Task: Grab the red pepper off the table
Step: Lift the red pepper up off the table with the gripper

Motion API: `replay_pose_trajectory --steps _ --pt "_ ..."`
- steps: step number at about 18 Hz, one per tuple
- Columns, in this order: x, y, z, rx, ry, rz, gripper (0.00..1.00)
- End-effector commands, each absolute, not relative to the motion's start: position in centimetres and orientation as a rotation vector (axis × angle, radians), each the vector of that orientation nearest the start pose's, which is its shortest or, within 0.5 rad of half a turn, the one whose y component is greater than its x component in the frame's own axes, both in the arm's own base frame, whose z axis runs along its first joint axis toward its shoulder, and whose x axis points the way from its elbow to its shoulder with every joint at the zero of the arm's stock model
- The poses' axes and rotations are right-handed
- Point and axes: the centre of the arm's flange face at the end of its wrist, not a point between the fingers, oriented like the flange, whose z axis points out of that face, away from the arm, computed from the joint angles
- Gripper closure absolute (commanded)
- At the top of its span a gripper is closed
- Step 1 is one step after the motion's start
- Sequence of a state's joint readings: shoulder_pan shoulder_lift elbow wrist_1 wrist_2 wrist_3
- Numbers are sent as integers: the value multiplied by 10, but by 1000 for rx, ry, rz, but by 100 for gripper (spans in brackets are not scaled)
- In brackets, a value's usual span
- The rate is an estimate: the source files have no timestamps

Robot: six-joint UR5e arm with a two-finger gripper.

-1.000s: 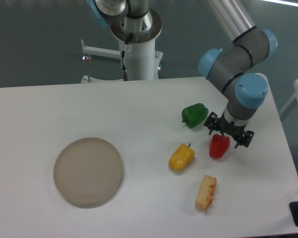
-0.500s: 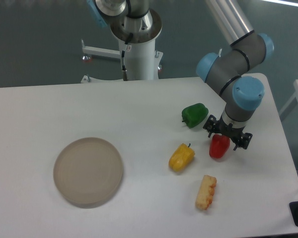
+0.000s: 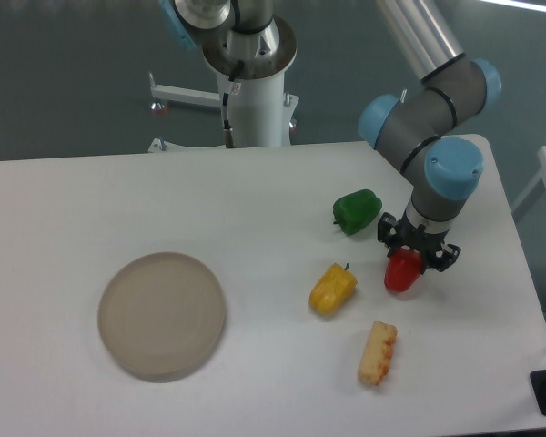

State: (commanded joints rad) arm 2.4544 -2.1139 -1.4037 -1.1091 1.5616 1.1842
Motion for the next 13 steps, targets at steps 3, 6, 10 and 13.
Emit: replay_pose_trajectory --steps 3,6,10,13 --pt "-425 571 332 -2988 571 203 57" --pt "-405 599 361 -2927 677 277 57" --pt "-402 612 374 -2887 786 319 57" --pt "-396 624 379 -2870 825 345 57"
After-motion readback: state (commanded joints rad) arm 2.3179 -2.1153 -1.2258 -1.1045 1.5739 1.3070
